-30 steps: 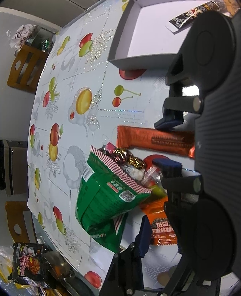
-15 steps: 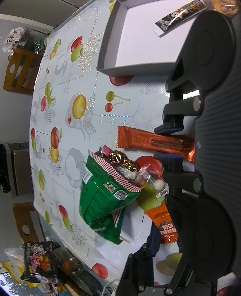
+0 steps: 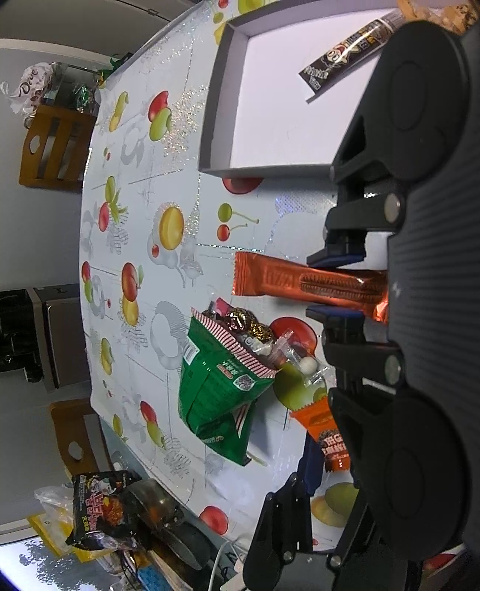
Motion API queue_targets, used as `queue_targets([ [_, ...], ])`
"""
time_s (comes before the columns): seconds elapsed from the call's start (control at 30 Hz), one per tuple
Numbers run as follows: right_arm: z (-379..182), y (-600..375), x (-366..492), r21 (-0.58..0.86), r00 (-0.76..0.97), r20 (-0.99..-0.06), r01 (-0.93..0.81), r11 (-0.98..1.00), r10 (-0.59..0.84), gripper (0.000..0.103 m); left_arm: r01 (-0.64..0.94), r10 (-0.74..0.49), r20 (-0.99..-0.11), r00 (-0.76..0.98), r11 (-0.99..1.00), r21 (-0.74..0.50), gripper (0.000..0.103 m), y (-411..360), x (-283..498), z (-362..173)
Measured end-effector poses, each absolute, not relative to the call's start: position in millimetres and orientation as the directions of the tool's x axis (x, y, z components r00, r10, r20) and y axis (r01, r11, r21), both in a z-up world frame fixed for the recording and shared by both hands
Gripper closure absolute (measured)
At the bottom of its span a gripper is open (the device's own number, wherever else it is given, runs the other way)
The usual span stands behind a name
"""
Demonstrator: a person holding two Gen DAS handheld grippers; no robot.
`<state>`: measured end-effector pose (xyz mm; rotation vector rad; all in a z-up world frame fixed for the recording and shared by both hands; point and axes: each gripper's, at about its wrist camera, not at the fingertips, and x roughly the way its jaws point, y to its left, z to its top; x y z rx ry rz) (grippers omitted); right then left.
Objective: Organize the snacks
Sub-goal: 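Lift both held snacks and carry them over the gray box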
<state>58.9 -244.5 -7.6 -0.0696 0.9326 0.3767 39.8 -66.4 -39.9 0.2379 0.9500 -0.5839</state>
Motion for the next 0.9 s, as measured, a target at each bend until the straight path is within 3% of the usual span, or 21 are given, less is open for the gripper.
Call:
queue_targets([
  [0.9,23,-301,38,0.121,0.599,-0.751,-0.289,0.950,0.278,0.082,0.594,-0.393,-0.791,0.470,0.803,-0.046,0.065,-120,43,-20],
])
